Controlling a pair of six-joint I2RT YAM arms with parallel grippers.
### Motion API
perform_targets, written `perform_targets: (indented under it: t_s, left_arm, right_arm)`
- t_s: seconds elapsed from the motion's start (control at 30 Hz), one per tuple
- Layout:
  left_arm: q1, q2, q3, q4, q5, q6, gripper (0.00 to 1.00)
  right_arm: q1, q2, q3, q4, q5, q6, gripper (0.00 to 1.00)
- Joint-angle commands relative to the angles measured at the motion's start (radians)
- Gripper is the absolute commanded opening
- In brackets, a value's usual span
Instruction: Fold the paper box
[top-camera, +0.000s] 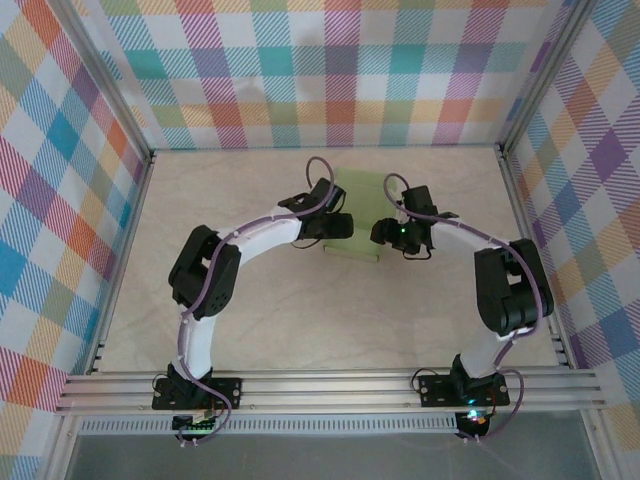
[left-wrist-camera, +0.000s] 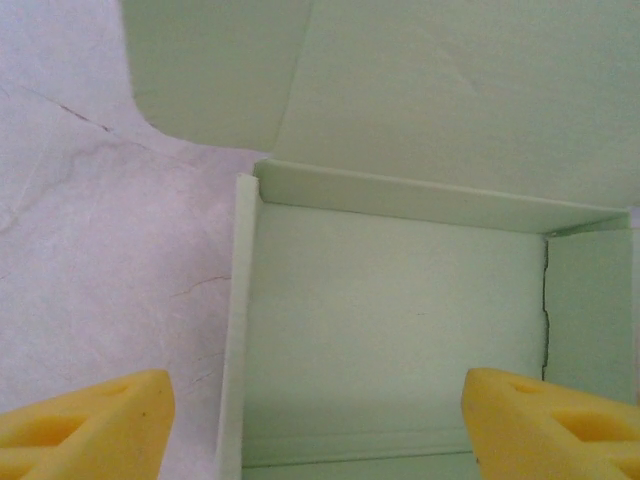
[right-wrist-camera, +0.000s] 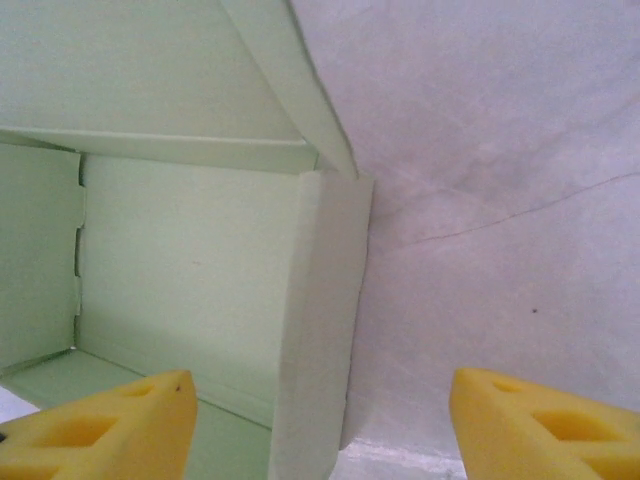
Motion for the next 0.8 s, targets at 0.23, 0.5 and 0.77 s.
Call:
perform_targets:
  t_s: [0.23, 0.5, 0.77]
  left_arm:
    - [0.047, -0.021, -0.148, 0.253, 0.301, -0.176, 0.82]
    - [0.018, -0.02, -0.187, 0.399, 0.402, -0.287, 0.83]
    - [0.075, -0.091, -0.219, 0.324, 0.275, -0.147, 0.96]
  right_arm:
    - [-0.056, -0.034, 0.156, -0.079, 0.052, -0.15, 0.7]
    - [-0.113, -0.017, 0.21, -0.077, 0.0, -0.248, 0.69]
    - [-0.119, 0.036, 0.341, -0.202, 0.009, -0.523, 0.66]
